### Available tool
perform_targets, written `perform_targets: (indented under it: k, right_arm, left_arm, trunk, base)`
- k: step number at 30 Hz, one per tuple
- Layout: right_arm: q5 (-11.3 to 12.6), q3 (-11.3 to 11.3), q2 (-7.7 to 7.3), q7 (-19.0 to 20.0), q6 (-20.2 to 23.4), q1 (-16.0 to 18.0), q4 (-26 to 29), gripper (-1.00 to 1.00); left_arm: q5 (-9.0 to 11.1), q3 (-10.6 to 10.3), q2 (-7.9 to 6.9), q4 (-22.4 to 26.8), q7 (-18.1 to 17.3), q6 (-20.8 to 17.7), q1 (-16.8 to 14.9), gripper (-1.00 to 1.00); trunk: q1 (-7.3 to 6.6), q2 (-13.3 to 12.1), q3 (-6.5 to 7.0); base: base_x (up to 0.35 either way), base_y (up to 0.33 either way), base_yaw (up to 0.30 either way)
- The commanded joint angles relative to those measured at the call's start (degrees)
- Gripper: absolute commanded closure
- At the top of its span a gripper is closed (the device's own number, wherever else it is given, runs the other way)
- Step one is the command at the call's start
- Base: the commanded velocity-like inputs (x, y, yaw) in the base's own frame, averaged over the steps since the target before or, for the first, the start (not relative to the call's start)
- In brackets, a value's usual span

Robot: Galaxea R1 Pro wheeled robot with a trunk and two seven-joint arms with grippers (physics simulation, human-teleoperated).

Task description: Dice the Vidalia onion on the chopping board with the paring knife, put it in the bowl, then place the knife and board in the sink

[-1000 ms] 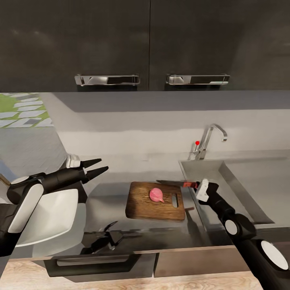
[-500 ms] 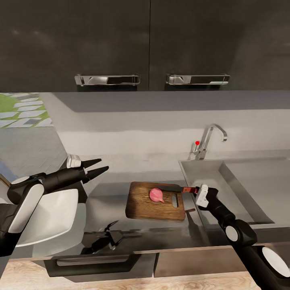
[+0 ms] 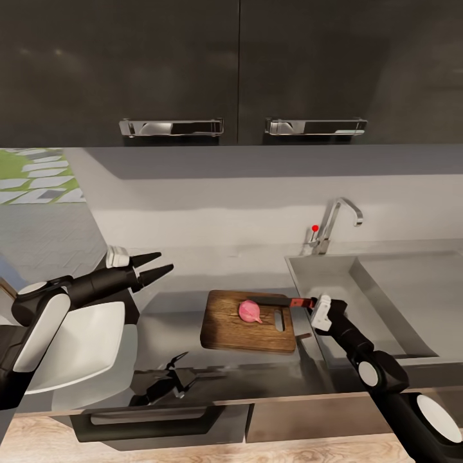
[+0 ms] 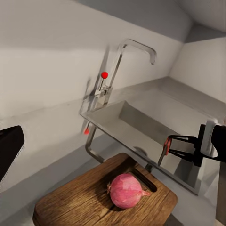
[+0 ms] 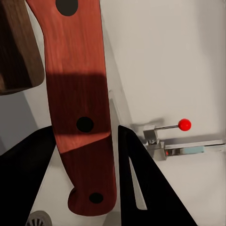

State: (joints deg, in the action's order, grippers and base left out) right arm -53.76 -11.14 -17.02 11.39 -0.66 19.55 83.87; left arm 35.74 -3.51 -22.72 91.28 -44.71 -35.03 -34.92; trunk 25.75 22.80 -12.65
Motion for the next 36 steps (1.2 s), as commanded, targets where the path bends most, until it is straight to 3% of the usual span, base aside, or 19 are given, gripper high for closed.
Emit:
perform_targets:
  k: [1, 22, 23, 24, 27, 32, 36]
  right_arm:
    - [-0.6, -0.1, -0.03, 0.1, -0.1, 0.0, 0.1, 1.0]
    - [-0.6, -0.4, -0.03, 0.0, 0.2, 0.0, 0.4, 1.0]
    - [-0.6, -0.8, -0.03, 0.0, 0.3, 0.0, 0.4, 1.0]
    - [-0.6, -2.0, -0.03, 0.0, 0.4, 0.0, 0.4, 1.0]
    - [-0.6, -2.3, -0.03, 0.0, 0.5, 0.0, 0.4, 1.0]
    - [-0.6, -2.5, -0.03, 0.0, 0.5, 0.0, 0.4, 1.0]
    - [-0.6, -2.6, -0.03, -0.1, 0.5, 0.0, 0.4, 1.0]
  left_arm:
    - [0.4, -0.1, -0.06, 0.0, 0.1, -0.2, -0.1, -1.0]
    - [0.5, -0.6, -0.57, 0.0, 0.0, 2.8, -0.1, -1.0]
    - [0.5, -1.1, -0.59, 0.0, 0.0, 2.8, -0.1, -1.0]
    - [0.4, -2.9, -0.82, -0.1, -0.1, 2.9, -0.1, -1.0]
    - [0.4, -5.0, -1.86, 0.0, -0.1, 2.9, -0.1, -1.0]
    - [0.4, -12.2, -4.7, 0.0, -0.2, 2.9, -0.1, -1.0]
    - [0.4, -14.4, -7.33, 0.0, -0.1, 2.8, -0.1, -1.0]
  trunk:
    - [0.03, 0.1, -0.11]
    - [0.03, 0.1, -0.11]
    - [0.03, 0.1, -0.11]
    - [0.03, 0.1, -0.11]
    - [0.03, 0.1, -0.11]
    - [0.03, 0.1, -0.11]
    - [0.03, 0.1, -0.11]
  base:
    - [0.0, 0.0, 0.0]
    - [0.0, 0.0, 0.0]
    - [0.0, 0.0, 0.0]
    - [0.0, 0.0, 0.0]
    - [0.0, 0.0, 0.0]
    - [0.0, 0.0, 0.0]
    - [0.0, 0.0, 0.0]
